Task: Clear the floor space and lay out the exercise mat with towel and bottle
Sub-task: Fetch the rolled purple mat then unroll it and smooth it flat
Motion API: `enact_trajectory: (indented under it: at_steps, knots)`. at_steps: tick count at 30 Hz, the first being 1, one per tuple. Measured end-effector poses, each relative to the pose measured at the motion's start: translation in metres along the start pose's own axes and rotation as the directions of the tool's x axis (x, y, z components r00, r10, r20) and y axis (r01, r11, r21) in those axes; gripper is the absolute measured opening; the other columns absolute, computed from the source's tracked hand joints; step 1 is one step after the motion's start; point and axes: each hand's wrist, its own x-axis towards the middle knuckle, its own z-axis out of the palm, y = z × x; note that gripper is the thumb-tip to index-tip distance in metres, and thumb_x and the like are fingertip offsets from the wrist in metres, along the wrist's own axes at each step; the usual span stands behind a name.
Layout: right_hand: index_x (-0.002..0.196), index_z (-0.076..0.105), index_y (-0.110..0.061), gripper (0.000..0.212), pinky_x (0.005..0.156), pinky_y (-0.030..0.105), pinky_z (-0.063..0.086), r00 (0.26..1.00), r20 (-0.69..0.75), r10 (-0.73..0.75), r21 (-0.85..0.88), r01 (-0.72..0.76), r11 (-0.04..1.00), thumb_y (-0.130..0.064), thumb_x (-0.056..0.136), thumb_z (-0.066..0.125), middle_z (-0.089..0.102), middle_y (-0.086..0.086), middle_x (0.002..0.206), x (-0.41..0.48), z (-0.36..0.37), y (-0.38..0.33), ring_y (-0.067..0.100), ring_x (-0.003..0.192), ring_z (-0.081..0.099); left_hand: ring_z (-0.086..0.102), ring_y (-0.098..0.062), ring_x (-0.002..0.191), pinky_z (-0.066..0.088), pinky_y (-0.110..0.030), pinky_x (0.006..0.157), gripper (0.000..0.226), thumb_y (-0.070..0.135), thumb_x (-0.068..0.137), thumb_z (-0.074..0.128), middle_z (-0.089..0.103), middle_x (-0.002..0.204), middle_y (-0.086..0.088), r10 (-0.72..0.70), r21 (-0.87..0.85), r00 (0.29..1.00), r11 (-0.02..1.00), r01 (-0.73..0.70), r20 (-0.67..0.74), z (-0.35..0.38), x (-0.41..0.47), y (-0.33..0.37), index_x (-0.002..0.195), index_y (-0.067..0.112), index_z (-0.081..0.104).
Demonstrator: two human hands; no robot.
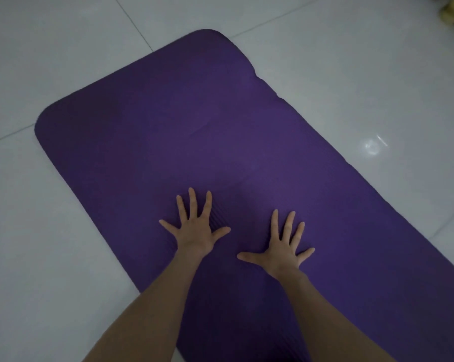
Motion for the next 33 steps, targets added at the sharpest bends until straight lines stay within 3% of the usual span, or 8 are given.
enact_trajectory:
  at_steps: [4,8,17,33]
  knots:
    - [0.142,-0.032,-0.04,0.14,0.104,0.074,-0.006,0.999,-0.006,0.033,0.043,-0.033,0.999,-0.078,0.054,0.069,-0.048,-0.002,0.147,-0.018,0.016,0.017,0.031,0.138,-0.038,-0.034,-0.03,0.138,-0.005,-0.079,0.098,0.092,0.073,0.081,0.038,-0.048,0.136,0.007,0.03,0.048,0.999,0.998,-0.031,0.023,0.03,-0.036,0.0,0.142,0.043,-0.024]
    - [0.145,-0.028,-0.039,0.139,0.104,0.075,-0.003,0.998,-0.05,0.025,0.031,-0.023,0.999,-0.077,0.053,0.07,-0.045,-0.001,0.149,-0.012,0.016,0.018,0.031,0.14,-0.036,-0.033,-0.031,0.138,-0.007,-0.079,0.095,0.09,0.074,0.081,0.035,-0.043,0.145,0.003,0.064,0.065,0.998,0.996,-0.062,-0.027,0.036,-0.03,0.0,0.138,0.042,-0.027]
    - [0.144,-0.028,-0.043,0.139,0.103,0.073,-0.012,0.996,-0.092,0.0,0.077,0.007,0.997,-0.08,0.051,0.069,-0.046,-0.004,0.148,-0.011,0.028,0.026,0.028,0.138,-0.039,-0.032,-0.03,0.139,-0.005,-0.079,0.097,0.091,0.072,0.082,0.04,-0.036,0.152,0.002,0.066,0.067,0.998,0.996,-0.065,-0.02,0.036,-0.033,-0.002,0.145,0.041,-0.018]
    - [0.143,-0.029,-0.043,0.139,0.103,0.071,-0.014,0.994,-0.108,-0.016,0.12,0.029,0.992,-0.081,0.051,0.068,-0.049,-0.004,0.146,-0.031,0.05,0.061,0.028,0.137,-0.041,-0.03,-0.032,0.14,-0.005,-0.078,0.099,0.089,0.069,0.083,0.044,-0.031,0.154,0.003,0.122,0.112,0.991,0.987,-0.116,-0.051,0.06,-0.056,0.004,0.147,0.042,-0.011]
